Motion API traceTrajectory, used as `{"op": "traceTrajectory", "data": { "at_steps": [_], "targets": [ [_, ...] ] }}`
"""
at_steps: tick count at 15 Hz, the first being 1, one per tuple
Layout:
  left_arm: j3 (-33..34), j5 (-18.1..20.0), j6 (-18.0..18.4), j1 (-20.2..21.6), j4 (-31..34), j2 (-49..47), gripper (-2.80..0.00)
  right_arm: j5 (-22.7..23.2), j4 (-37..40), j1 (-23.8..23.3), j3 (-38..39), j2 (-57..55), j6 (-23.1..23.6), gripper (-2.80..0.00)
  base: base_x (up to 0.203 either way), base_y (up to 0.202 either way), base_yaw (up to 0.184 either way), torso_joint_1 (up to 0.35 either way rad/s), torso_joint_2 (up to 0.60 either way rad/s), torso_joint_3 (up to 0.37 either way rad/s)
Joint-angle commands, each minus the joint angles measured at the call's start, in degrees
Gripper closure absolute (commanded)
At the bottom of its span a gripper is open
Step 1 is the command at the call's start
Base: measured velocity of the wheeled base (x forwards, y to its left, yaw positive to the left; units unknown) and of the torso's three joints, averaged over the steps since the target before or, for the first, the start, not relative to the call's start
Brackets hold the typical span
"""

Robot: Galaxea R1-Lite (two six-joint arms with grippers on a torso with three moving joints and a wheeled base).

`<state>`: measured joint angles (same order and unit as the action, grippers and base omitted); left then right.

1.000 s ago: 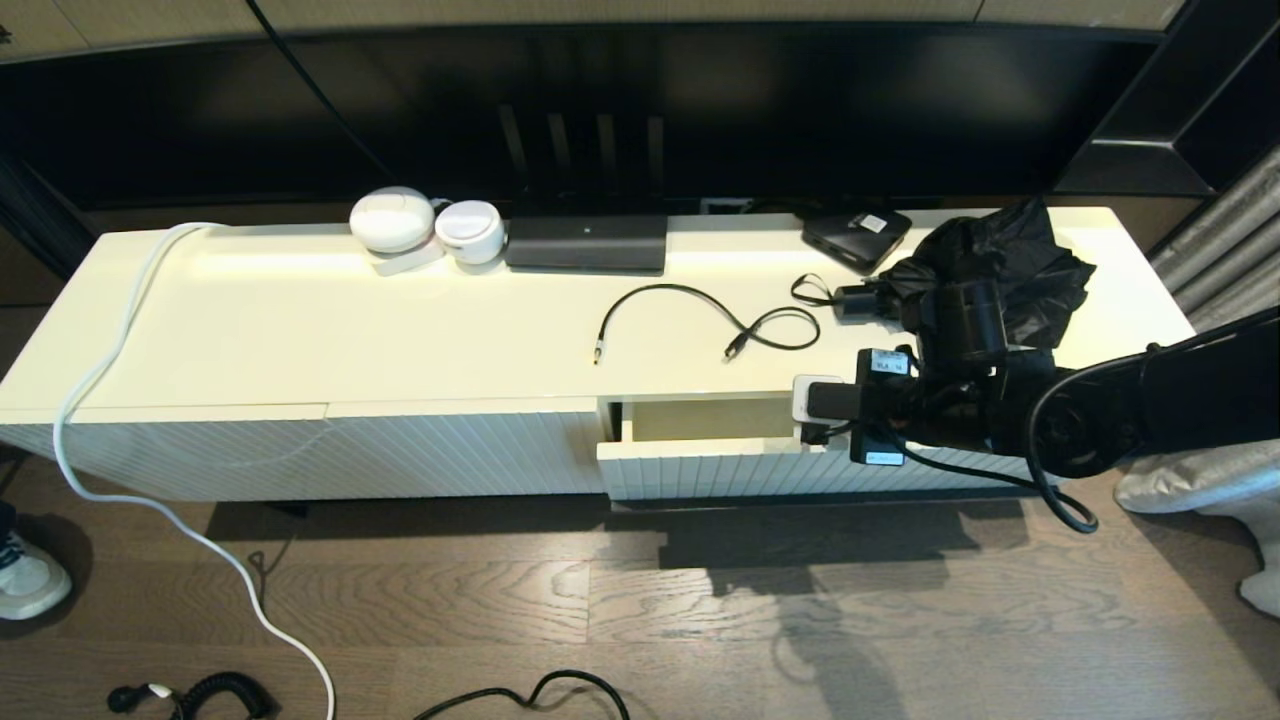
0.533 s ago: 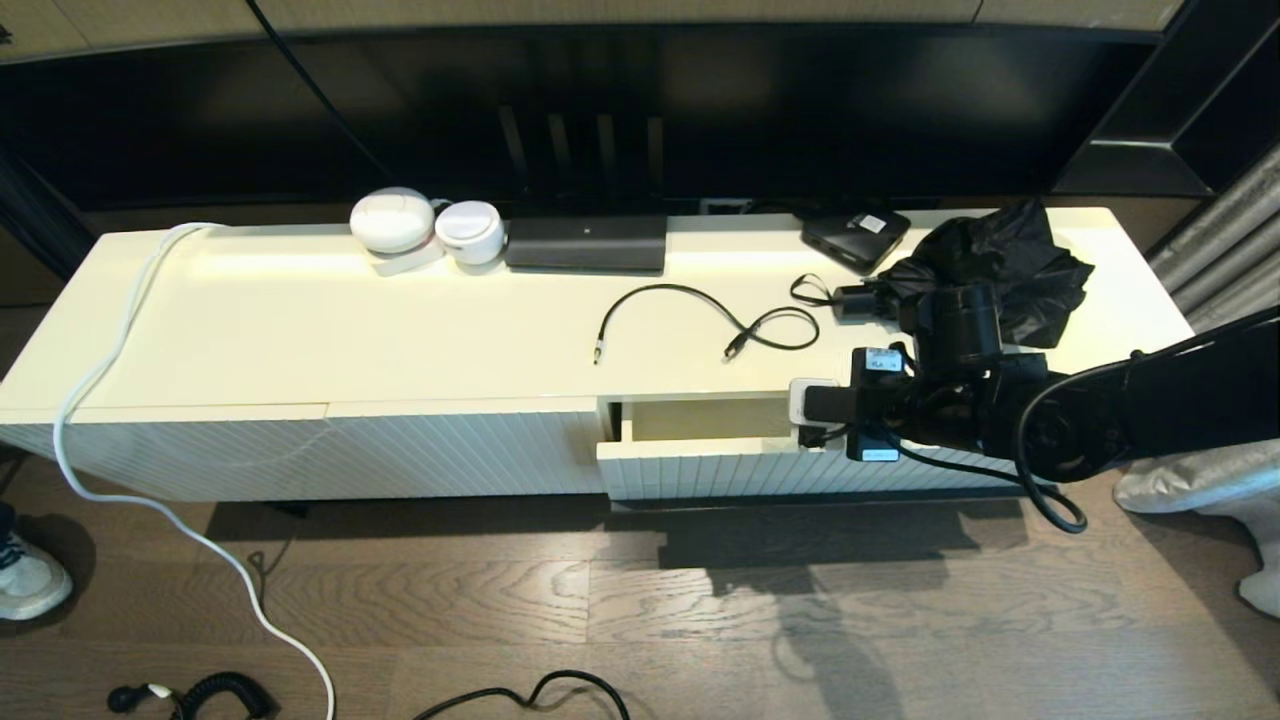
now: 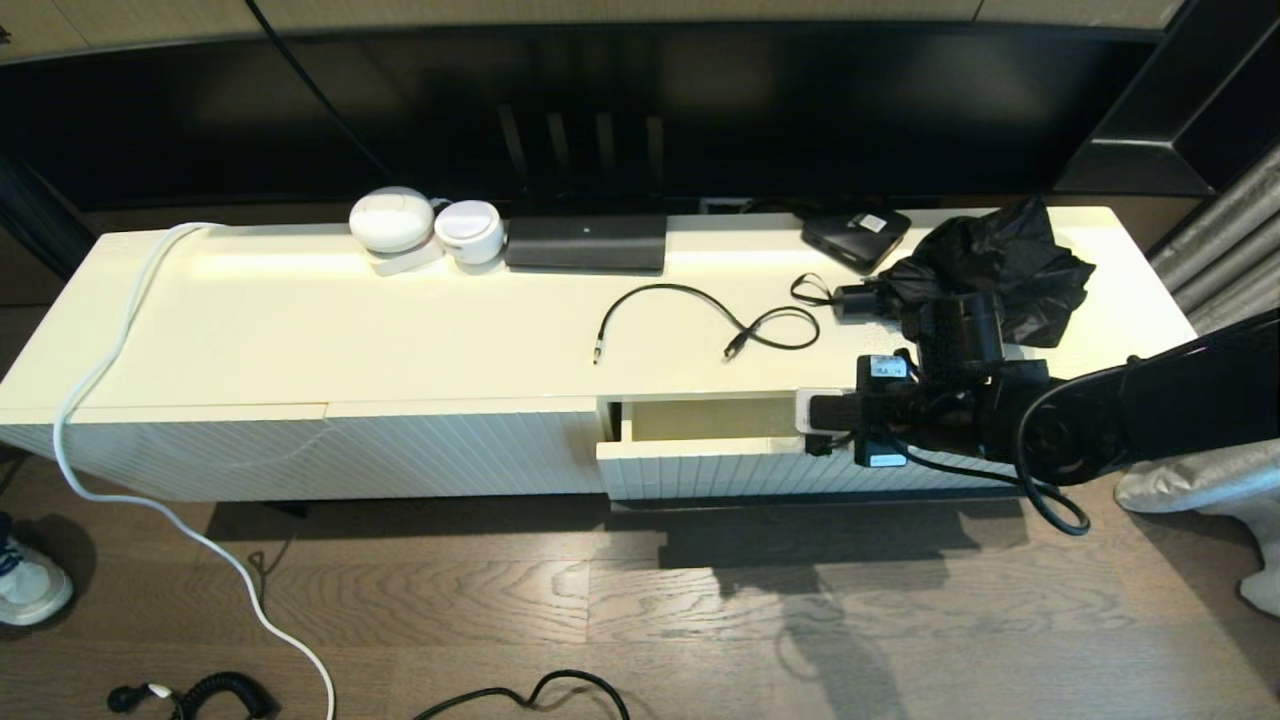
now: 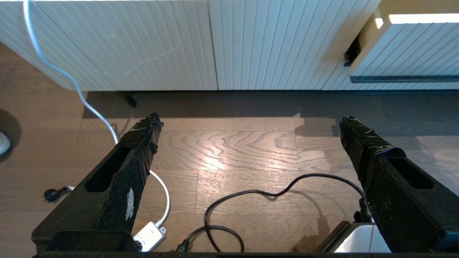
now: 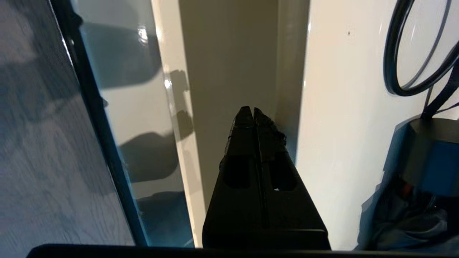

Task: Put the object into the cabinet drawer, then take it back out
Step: Open the drawer

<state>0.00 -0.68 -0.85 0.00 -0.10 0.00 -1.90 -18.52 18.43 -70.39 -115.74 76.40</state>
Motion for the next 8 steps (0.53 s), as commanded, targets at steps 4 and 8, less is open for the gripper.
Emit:
{"op": "traceTrajectory", "data": {
  "at_steps": [4, 8],
  "targets": [
    [0.0, -0.02, -0.03, 0.0, 0.01, 0.0, -2.8, 0.14, 1.24, 0.11, 0.35, 0.53, 0.44, 0.0, 0.0, 0.0, 0.0, 0.0, 0.0, 0.0],
    [0.0, -0.02, -0.03, 0.0, 0.01, 0.0, -2.8, 0.06, 4.41, 0.12, 0.79, 1.85, 1.12, 0.0, 0.0, 0.0, 0.0, 0.0, 0.0, 0.0]
  ]
}}
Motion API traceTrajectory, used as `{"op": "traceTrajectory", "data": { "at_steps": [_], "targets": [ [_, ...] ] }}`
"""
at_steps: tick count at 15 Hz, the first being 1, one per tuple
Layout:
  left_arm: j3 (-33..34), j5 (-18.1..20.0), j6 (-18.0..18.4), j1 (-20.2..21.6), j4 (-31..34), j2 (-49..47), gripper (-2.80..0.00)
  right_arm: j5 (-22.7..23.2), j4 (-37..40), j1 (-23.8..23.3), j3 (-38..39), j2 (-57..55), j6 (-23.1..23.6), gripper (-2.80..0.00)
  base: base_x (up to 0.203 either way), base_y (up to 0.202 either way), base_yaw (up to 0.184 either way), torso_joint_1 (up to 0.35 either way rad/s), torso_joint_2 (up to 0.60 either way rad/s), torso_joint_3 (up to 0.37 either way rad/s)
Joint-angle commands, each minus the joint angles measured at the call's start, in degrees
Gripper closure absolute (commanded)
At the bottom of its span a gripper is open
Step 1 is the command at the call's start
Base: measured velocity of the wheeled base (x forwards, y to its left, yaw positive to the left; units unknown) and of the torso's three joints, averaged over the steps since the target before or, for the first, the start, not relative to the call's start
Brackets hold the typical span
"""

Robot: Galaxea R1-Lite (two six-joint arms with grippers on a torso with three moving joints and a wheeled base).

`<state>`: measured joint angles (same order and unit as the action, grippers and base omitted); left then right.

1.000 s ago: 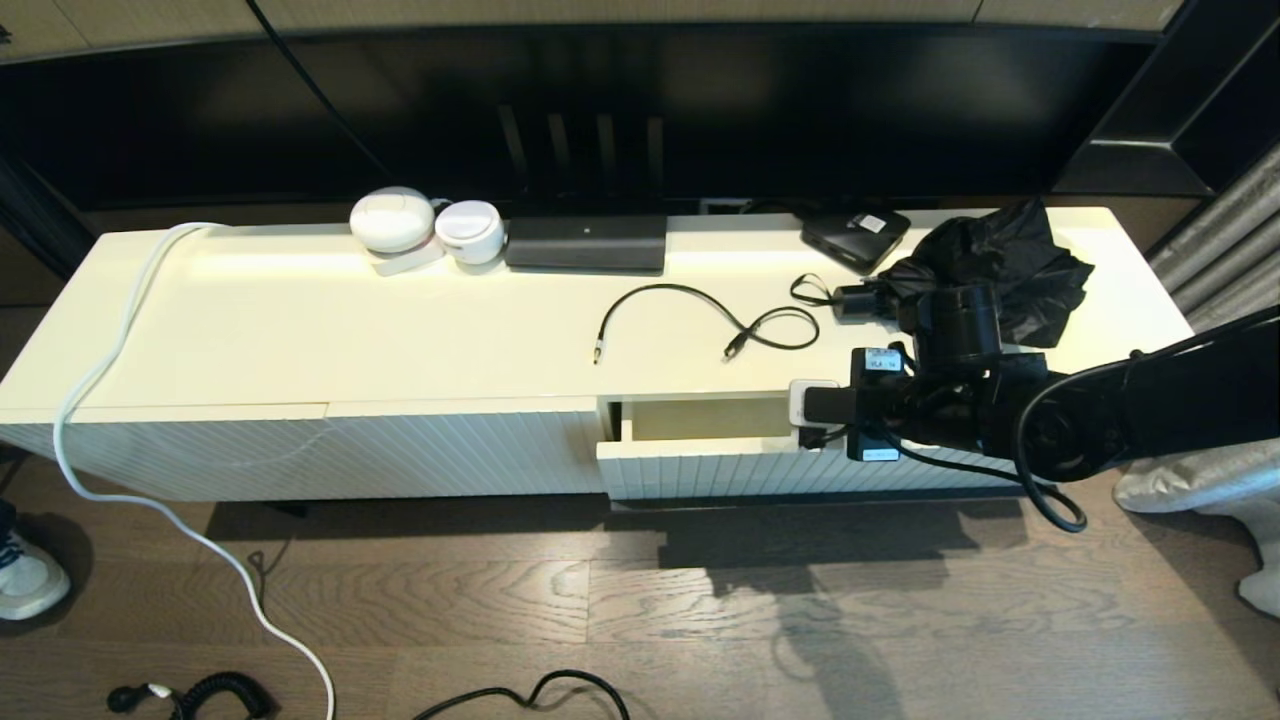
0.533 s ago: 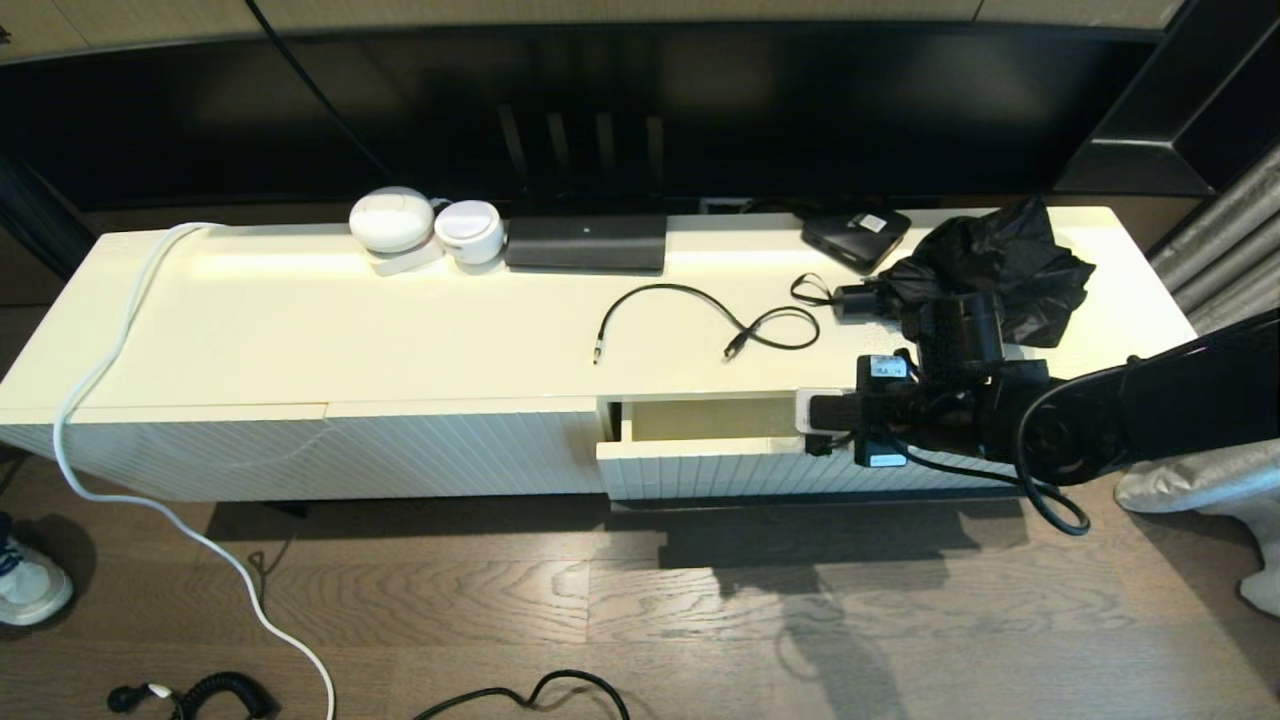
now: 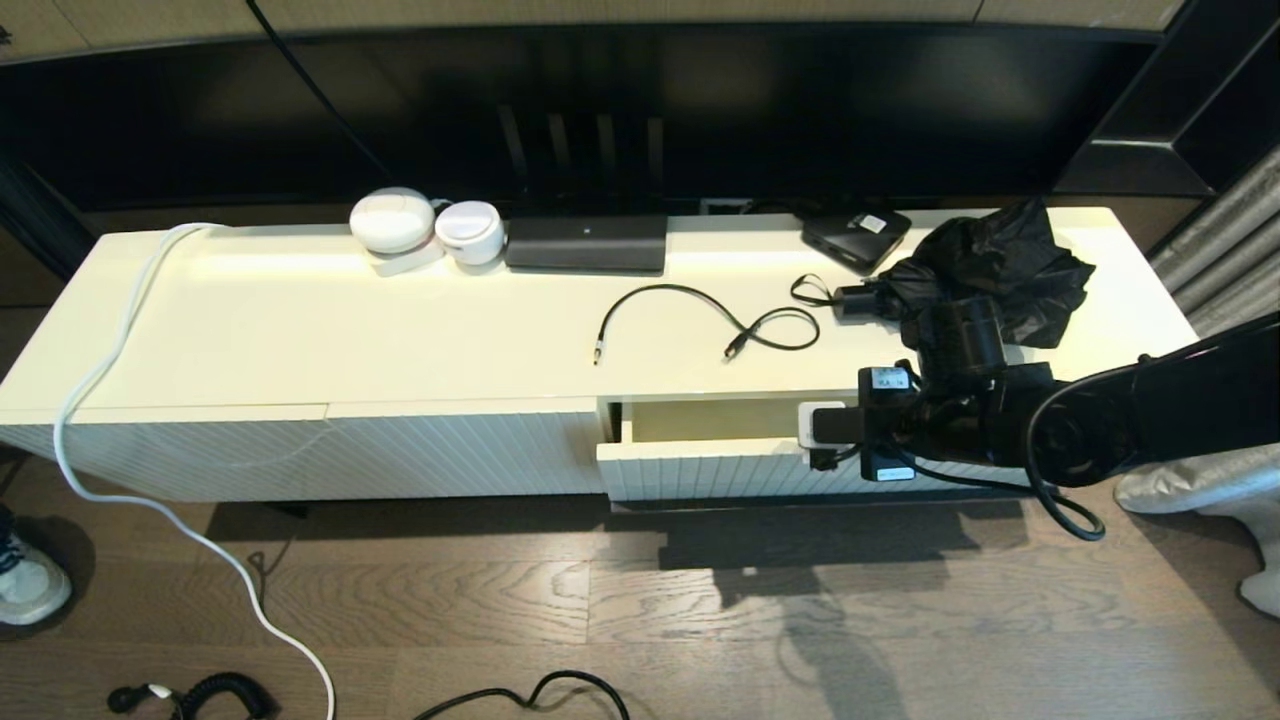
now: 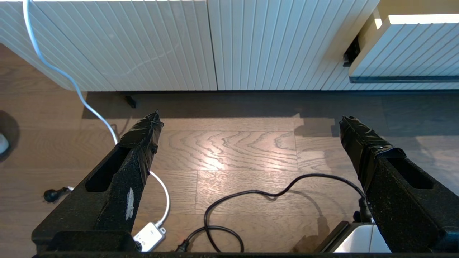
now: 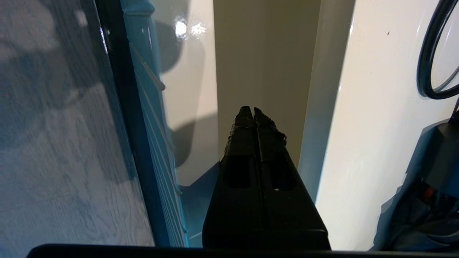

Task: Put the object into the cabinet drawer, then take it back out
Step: Open the drawer

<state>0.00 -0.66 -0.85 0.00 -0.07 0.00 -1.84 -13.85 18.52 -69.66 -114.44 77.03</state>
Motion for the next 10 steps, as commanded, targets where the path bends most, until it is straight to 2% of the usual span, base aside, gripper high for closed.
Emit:
{"op": "traceTrajectory", "data": {
  "at_steps": [1, 5, 10],
  "targets": [
    [0.0, -0.04, -0.03, 0.0, -0.01, 0.0, -2.8, 0.0, 2.12, 0.16, 0.12, 1.28, 0.49, 0.0, 0.0, 0.0, 0.0, 0.0, 0.0, 0.0],
    [0.0, -0.04, -0.03, 0.0, -0.01, 0.0, -2.8, -1.01, 7.73, 0.35, 0.78, 2.93, 0.58, 0.0, 0.0, 0.0, 0.0, 0.0, 0.0, 0.0],
    [0.0, -0.04, -0.03, 0.08, -0.01, 0.0, -2.8, -1.24, 8.4, 0.65, 4.56, 4.25, 0.58, 0.0, 0.0, 0.0, 0.0, 0.0, 0.0, 0.0]
  ]
}}
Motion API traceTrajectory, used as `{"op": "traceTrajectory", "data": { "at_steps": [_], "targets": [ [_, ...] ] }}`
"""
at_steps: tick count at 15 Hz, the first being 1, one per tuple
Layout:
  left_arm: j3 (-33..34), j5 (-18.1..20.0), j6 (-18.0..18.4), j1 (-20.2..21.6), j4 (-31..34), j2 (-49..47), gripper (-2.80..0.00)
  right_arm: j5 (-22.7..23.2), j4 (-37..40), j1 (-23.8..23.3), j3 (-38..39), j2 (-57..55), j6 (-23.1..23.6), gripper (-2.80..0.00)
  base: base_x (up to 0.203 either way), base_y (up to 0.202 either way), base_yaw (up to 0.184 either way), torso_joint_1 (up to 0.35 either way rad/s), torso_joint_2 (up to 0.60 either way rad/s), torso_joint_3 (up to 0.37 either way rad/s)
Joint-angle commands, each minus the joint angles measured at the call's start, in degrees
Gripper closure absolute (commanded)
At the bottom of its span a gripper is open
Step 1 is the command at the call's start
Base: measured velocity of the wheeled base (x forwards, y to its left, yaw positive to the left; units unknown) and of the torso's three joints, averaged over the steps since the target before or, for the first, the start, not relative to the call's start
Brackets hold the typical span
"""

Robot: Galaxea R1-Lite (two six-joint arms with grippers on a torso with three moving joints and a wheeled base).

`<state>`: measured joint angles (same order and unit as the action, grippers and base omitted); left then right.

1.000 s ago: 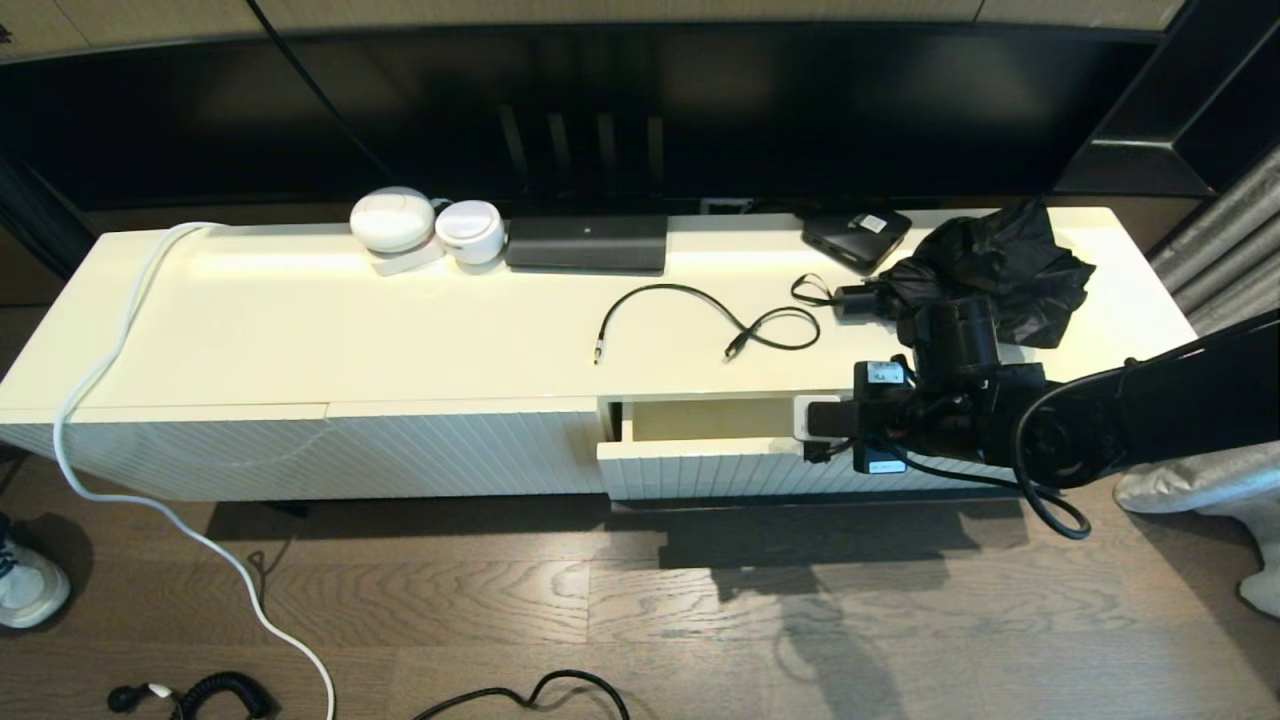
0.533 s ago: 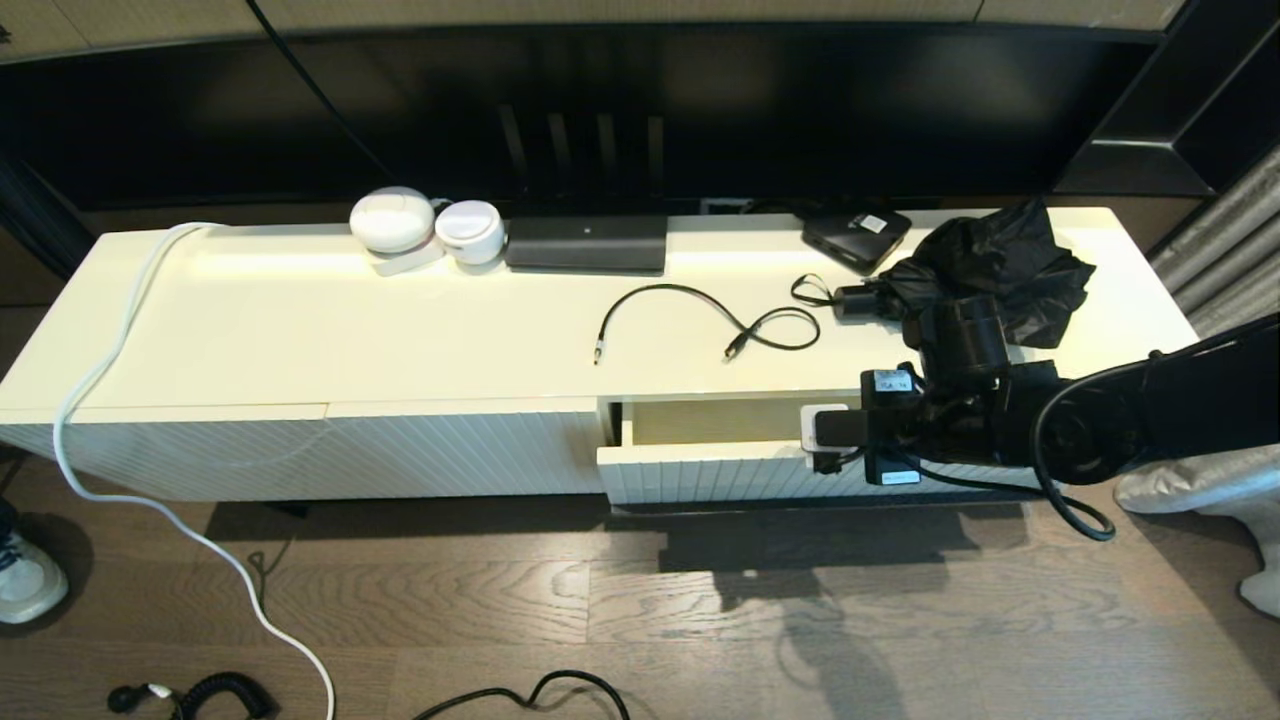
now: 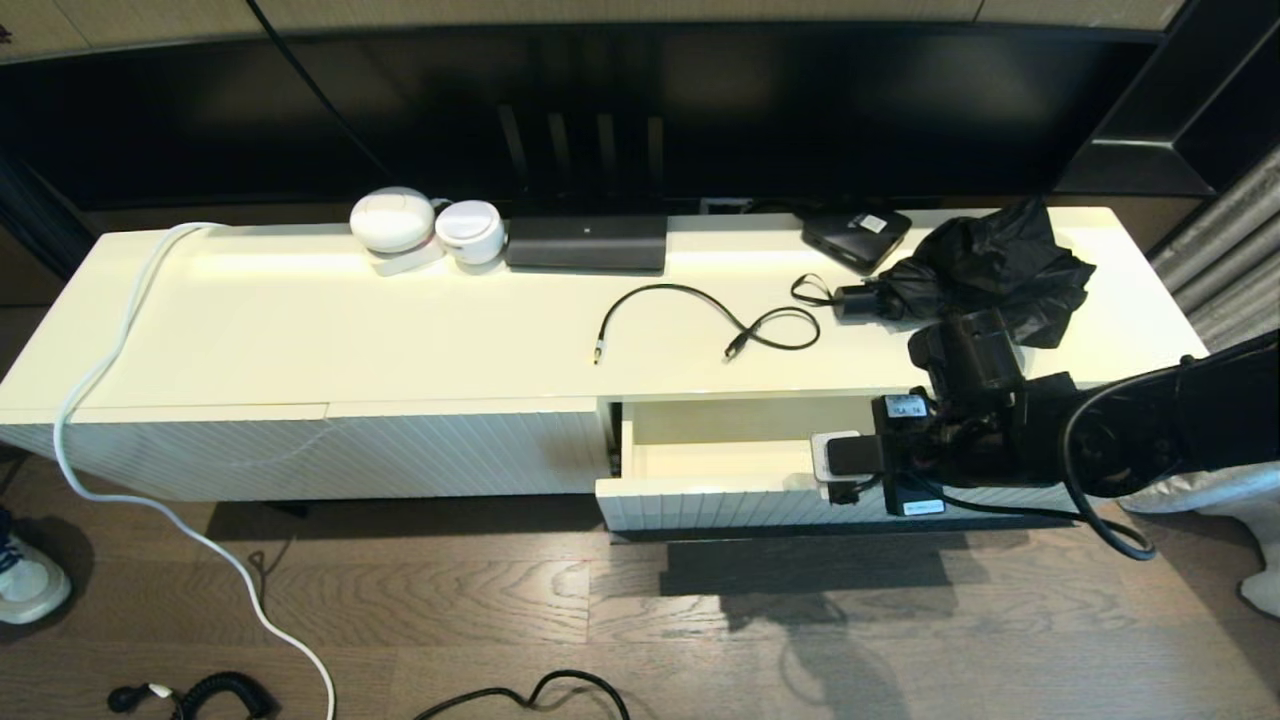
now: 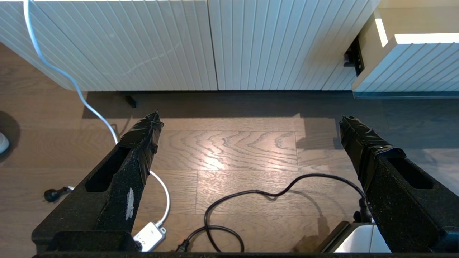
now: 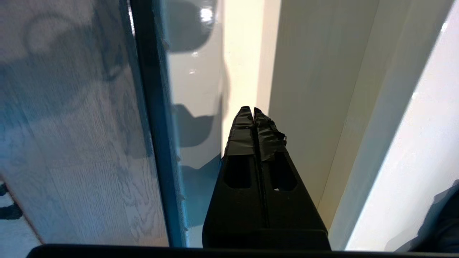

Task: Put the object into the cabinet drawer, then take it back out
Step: Open the drawer

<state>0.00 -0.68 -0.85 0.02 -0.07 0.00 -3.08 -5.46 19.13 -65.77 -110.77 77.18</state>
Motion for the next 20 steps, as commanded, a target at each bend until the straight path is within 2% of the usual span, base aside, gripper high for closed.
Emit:
{"op": "traceTrajectory", "data": {
  "at_steps": [1, 3, 5, 20],
  "targets": [
    [0.0, -0.02, -0.03, -0.02, -0.01, 0.0, -2.8, 0.01, 0.01, 0.11, 1.84, 1.09, 0.43, 0.0, 0.0, 0.0, 0.0, 0.0, 0.0, 0.0],
    [0.0, -0.02, -0.03, -0.02, -0.01, 0.0, -2.8, 0.01, 0.01, 0.12, 1.96, 1.17, 0.43, 0.0, 0.0, 0.0, 0.0, 0.0, 0.0, 0.0],
    [0.0, -0.02, -0.03, -0.02, -0.01, 0.0, -2.8, 0.05, -0.06, 0.12, 5.48, 2.28, 0.37, 0.0, 0.0, 0.0, 0.0, 0.0, 0.0, 0.0],
    [0.0, -0.02, -0.03, -0.02, -0.01, 0.0, -2.8, 0.31, -0.08, 0.38, 18.47, 8.86, -0.1, 0.0, 0.0, 0.0, 0.0, 0.0, 0.0, 0.0]
  ]
}}
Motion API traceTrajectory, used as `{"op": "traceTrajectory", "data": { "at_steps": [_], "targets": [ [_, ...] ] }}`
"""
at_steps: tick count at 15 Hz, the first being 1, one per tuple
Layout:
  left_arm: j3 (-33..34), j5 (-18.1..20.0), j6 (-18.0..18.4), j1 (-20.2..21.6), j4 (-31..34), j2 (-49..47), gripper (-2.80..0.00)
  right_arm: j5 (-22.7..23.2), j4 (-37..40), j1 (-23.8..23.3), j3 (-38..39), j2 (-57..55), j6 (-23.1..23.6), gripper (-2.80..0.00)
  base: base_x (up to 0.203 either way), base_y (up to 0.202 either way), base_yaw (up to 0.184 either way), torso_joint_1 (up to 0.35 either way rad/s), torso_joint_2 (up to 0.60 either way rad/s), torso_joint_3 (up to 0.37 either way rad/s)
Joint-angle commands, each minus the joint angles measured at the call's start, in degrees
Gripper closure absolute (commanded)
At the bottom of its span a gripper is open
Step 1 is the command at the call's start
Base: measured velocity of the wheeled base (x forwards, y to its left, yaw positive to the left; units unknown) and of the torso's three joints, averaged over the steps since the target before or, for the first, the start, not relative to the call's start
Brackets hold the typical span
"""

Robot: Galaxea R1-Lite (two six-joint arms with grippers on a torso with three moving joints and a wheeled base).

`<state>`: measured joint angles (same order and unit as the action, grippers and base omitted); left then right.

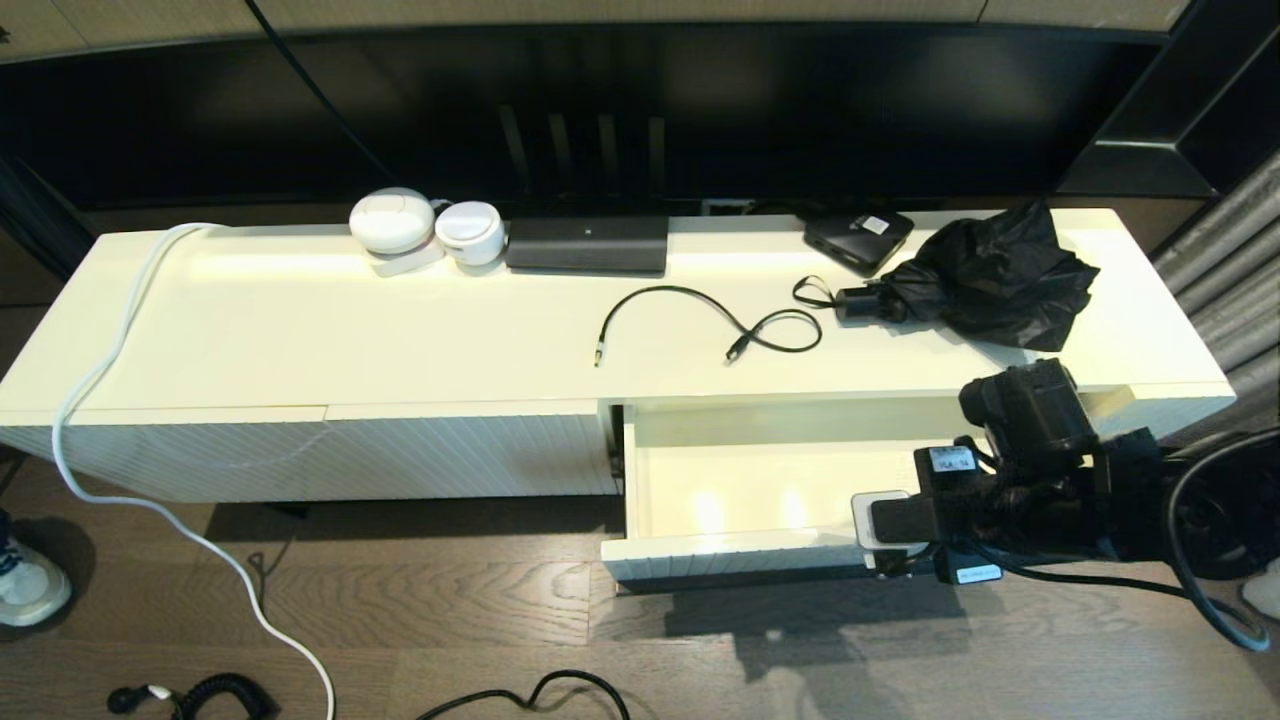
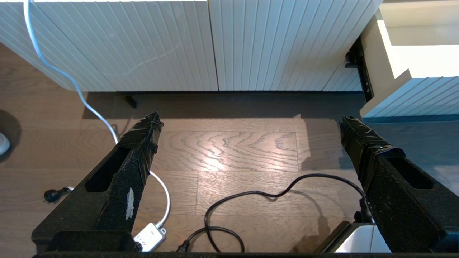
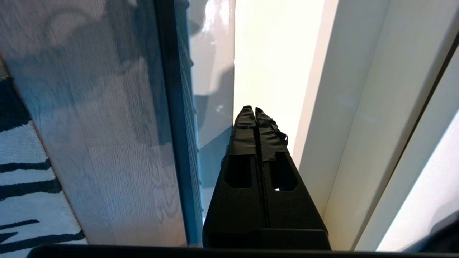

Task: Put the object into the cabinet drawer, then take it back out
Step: Open the drawer

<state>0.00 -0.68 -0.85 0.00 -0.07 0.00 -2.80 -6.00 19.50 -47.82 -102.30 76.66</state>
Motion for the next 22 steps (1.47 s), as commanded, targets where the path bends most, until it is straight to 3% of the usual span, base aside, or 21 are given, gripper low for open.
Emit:
{"op": "traceTrajectory", "data": {
  "at_steps": [1, 11, 15, 22],
  "targets": [
    [0.0, -0.02, -0.03, 0.0, -0.01, 0.0, -2.8, -0.01, 0.46, 0.01, 1.59, 0.61, 0.42, 0.0, 0.0, 0.0, 0.0, 0.0, 0.0, 0.0],
    [0.0, -0.02, -0.03, 0.0, -0.01, 0.0, -2.8, 0.07, 0.16, 0.73, 1.21, 2.56, 0.33, 0.0, 0.0, 0.0, 0.0, 0.0, 0.0, 0.0],
    [0.0, -0.02, -0.03, 0.0, -0.01, 0.0, -2.8, -0.11, -3.32, 1.05, -2.38, 7.17, 0.47, 0.0, 0.0, 0.0, 0.0, 0.0, 0.0, 0.0],
    [0.0, -0.02, -0.03, 0.0, -0.01, 0.0, -2.8, -0.71, -0.37, 1.03, -3.99, 16.22, 1.32, 0.0, 0.0, 0.0, 0.0, 0.0, 0.0, 0.0]
  ]
}}
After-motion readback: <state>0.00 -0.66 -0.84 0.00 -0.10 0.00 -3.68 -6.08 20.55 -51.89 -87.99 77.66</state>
